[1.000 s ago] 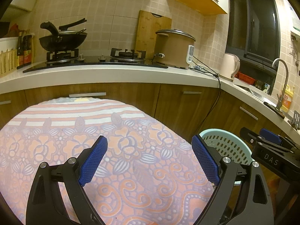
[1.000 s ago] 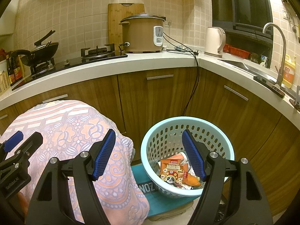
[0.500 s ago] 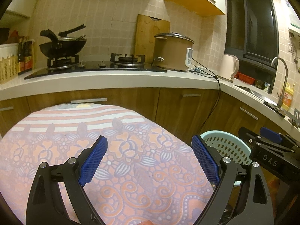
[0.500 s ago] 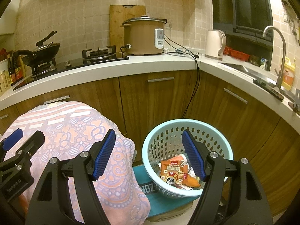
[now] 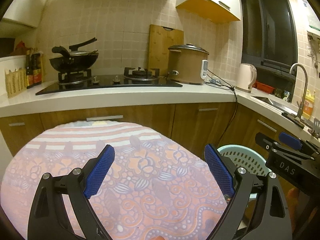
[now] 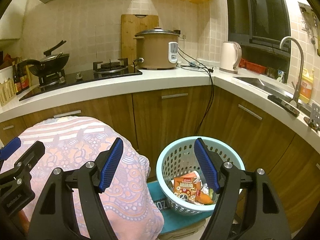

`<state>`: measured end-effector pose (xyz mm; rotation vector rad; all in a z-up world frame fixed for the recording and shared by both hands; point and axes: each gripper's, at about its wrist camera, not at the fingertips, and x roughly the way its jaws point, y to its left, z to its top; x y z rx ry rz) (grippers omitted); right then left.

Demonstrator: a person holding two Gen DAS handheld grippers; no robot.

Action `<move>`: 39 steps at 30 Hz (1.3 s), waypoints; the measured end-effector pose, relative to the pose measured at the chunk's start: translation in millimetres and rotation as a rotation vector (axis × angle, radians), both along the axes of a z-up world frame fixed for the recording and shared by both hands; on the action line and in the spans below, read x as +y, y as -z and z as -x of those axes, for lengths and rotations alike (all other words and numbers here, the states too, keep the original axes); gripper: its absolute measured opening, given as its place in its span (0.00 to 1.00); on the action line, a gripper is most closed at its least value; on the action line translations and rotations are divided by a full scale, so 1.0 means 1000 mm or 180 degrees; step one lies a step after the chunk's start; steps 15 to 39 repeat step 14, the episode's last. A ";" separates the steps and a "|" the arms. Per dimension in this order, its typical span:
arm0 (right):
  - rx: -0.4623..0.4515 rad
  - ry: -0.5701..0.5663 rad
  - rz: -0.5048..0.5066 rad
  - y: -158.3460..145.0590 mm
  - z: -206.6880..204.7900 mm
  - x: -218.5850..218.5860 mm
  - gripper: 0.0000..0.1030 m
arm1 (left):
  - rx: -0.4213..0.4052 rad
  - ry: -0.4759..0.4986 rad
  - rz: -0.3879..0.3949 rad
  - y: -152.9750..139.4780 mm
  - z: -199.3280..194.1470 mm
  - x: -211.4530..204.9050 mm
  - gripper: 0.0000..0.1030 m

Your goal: Collect trash

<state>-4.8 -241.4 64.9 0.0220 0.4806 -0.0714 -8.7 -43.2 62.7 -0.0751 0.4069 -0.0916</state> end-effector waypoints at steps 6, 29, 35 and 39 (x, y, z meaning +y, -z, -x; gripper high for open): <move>-0.0051 -0.0036 0.0036 -0.008 0.007 0.009 0.67 | 0.0029 0.0038 0.0035 0.000 0.004 0.006 0.86; 0.0008 -0.0051 0.0040 -0.003 0.007 0.021 0.67 | 0.0249 -0.0002 0.0175 0.012 0.007 0.028 0.90; 0.0008 -0.0051 0.0040 -0.003 0.007 0.021 0.67 | 0.0249 -0.0002 0.0175 0.012 0.007 0.028 0.90; 0.0008 -0.0051 0.0040 -0.003 0.007 0.021 0.67 | 0.0249 -0.0002 0.0175 0.012 0.007 0.028 0.90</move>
